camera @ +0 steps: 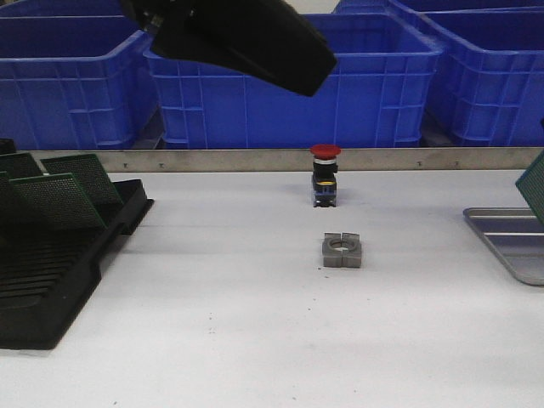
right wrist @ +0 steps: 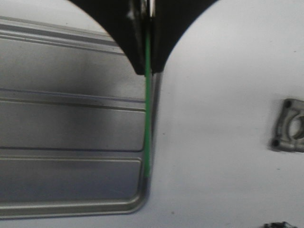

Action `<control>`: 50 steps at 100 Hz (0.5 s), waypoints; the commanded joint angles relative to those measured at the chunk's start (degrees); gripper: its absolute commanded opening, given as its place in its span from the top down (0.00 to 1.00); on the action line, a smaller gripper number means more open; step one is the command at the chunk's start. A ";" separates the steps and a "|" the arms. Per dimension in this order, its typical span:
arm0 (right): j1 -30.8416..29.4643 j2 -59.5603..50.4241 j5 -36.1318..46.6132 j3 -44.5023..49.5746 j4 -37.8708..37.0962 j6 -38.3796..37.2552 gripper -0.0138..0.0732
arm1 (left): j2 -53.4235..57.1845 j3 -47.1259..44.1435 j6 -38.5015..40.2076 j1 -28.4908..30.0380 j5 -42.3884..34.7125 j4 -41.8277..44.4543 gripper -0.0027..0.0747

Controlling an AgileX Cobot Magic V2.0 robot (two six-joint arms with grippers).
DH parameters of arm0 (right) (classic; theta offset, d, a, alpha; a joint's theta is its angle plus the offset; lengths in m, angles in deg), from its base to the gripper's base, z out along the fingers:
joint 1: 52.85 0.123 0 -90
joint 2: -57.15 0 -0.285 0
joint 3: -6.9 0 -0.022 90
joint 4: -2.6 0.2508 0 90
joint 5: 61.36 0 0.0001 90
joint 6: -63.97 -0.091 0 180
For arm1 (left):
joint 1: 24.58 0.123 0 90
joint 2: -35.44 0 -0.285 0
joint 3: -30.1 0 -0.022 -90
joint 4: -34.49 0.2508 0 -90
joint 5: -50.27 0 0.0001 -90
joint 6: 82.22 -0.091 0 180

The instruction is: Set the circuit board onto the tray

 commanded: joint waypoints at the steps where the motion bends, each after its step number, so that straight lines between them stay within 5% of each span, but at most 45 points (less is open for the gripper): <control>1: -0.78 0.32 2.69 -1.76 1.44 0.09 0.91 | 1.91 1.86 0.17 -0.32 0.21 -3.72 0.27; 16: -0.78 1.75 4.80 -2.57 1.44 0.09 0.83 | 1.91 1.86 0.17 -0.32 0.21 -3.72 0.27; 40: -0.78 1.75 5.86 -5.63 1.44 0.09 0.18 | 1.91 1.86 0.17 -0.32 0.21 -3.72 0.27; 50: -0.78 1.75 5.98 -5.86 1.37 0.09 0.08 | 1.91 1.86 0.17 -0.32 0.21 -2.62 0.27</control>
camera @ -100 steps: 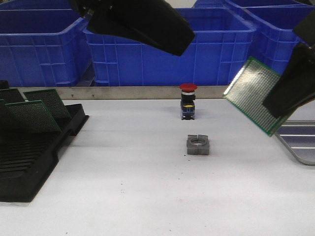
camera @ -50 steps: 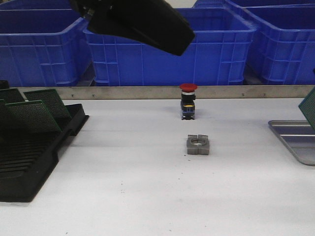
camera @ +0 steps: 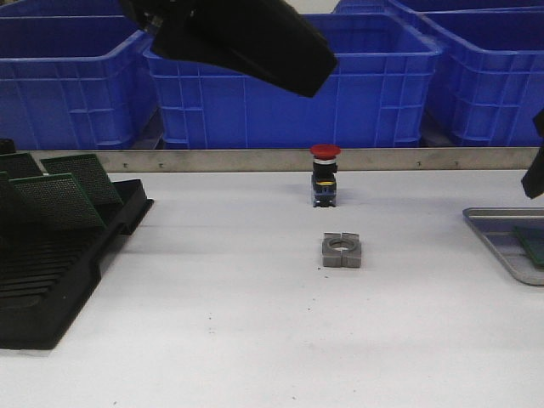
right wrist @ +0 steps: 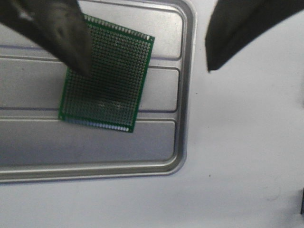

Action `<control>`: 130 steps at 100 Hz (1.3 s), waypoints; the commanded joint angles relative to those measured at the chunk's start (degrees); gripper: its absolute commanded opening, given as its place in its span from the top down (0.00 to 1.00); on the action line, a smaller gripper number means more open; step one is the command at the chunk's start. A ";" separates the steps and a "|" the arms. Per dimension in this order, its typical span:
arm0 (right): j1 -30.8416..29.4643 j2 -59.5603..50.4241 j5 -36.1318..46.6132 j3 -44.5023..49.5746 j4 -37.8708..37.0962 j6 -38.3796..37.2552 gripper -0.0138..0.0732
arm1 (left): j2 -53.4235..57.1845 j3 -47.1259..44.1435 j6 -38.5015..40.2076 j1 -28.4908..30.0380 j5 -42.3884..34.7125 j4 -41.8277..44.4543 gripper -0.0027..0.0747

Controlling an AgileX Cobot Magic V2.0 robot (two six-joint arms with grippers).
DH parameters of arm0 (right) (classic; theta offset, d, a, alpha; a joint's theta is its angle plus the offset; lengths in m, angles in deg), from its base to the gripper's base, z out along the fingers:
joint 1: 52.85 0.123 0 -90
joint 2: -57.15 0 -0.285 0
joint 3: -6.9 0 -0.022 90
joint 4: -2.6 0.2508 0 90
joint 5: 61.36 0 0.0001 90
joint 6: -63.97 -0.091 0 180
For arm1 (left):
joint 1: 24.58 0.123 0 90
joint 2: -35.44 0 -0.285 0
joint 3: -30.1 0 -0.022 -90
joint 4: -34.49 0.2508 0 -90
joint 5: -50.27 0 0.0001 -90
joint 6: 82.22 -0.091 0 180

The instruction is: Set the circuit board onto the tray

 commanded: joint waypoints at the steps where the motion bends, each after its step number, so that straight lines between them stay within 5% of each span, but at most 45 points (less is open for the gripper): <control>1: -0.44 -2.08 1.31 -1.79 1.03 0.09 0.08 | 2.02 1.86 0.17 -0.32 0.21 -2.32 0.27; 26: -0.44 -2.08 -0.04 -1.79 -3.54 0.09 0.12 | 2.25 1.86 0.57 2.59 2.30 3.60 0.27; 78: -0.44 -2.08 -2.41 -1.72 -3.54 0.09 0.12 | 2.25 1.86 6.67 15.61 4.44 36.78 0.27; 130: -0.44 -2.08 -3.55 -1.72 -3.54 0.09 0.12 | -4.03 1.86 7.17 22.01 -9.53 39.22 0.27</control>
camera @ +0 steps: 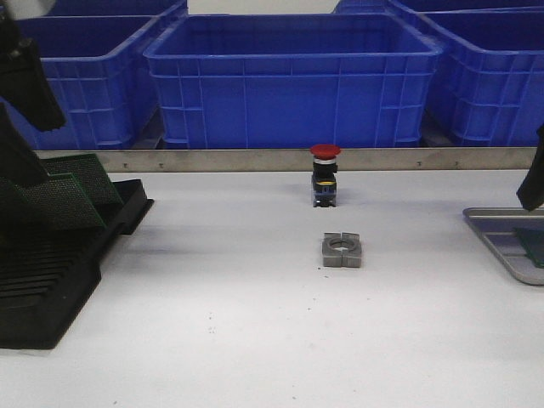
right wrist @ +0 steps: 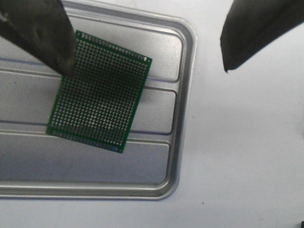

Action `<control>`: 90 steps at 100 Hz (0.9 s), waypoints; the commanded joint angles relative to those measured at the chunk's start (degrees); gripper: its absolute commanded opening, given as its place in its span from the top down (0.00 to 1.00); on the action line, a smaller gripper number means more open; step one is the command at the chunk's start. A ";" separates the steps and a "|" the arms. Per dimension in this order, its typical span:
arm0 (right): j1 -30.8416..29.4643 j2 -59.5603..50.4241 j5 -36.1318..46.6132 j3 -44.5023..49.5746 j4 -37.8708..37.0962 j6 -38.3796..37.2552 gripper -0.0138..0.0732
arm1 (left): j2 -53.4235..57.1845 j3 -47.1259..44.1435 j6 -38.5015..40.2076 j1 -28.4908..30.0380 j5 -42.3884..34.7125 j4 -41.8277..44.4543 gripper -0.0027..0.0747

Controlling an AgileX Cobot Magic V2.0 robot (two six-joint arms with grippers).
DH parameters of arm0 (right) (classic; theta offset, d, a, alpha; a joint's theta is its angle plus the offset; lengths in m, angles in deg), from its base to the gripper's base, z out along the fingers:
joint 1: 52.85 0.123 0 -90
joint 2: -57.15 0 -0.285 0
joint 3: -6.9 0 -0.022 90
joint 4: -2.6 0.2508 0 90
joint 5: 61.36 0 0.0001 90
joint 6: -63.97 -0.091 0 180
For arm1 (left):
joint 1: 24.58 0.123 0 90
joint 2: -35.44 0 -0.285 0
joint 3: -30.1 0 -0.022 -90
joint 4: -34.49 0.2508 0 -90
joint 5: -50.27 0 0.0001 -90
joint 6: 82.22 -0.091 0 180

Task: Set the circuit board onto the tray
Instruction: 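Grasp a second green circuit board in the rack with left gripper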

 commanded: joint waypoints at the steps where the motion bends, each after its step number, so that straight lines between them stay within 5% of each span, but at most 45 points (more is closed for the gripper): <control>1: -0.44 -2.08 0.05 -1.60 0.62 0.27 0.12 | -0.34 1.86 0.71 0.11 -4.76 -1.57 0.27; 20: -0.44 -2.08 -0.04 -1.60 0.62 0.27 0.12 | -4.91 1.86 0.71 0.11 -6.36 -1.57 0.28; 30: -0.44 -2.08 -0.29 -1.60 0.62 0.27 0.12 | -6.44 1.86 0.71 0.11 -6.91 -1.57 0.36; 61: -0.44 -2.08 -0.52 -1.60 0.62 0.27 0.12 | -7.83 1.86 0.71 0.11 -7.10 -1.57 0.99; 90: -0.44 -2.08 -4.97 -1.60 0.62 2.70 0.12 | -4.02 1.86 0.71 -0.02 -4.61 -2.97 0.99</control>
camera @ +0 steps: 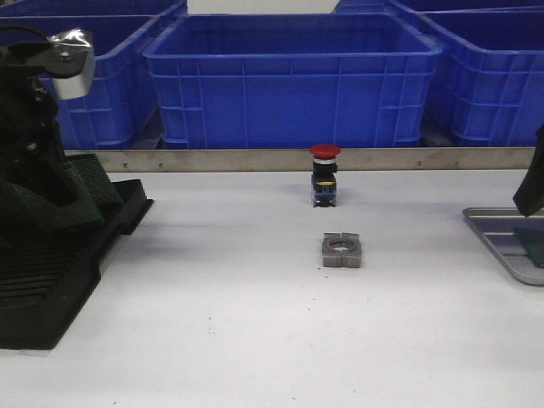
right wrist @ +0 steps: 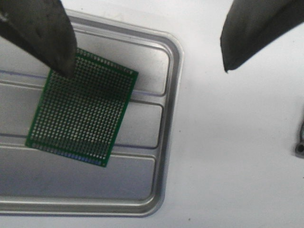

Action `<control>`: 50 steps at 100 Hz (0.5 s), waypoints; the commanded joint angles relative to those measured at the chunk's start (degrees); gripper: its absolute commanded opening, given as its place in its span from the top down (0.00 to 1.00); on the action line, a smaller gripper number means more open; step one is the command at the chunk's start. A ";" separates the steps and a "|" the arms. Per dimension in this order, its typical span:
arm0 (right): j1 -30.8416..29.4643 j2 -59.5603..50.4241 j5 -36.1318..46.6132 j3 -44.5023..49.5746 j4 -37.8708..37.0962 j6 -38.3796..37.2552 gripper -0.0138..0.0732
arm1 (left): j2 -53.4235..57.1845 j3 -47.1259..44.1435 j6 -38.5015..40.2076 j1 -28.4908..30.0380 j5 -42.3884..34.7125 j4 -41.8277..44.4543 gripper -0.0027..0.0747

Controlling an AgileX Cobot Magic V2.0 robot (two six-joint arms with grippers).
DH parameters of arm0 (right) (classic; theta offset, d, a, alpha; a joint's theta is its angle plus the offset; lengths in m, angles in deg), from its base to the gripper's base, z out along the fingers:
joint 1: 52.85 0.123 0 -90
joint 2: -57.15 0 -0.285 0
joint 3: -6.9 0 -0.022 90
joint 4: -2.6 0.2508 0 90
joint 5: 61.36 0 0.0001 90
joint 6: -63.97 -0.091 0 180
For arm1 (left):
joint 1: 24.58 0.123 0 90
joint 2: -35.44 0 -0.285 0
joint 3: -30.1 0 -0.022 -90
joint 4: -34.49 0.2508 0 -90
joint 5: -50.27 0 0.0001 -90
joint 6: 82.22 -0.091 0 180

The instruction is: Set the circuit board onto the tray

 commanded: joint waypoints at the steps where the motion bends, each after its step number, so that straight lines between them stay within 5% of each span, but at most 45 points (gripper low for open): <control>1: -0.44 -2.08 -1.62 -1.66 0.62 2.04 0.12 | 4.71 1.44 0.69 -0.02 1.30 -2.87 0.99; 28: 0.48 -4.32 -9.13 -4.07 0.62 7.20 0.12 | 8.02 1.44 0.69 -0.67 10.52 -17.92 0.99; 50: 7.13 -7.11 -12.90 -5.58 0.68 12.56 0.12 | 7.91 1.44 0.69 -6.88 14.04 -25.76 0.99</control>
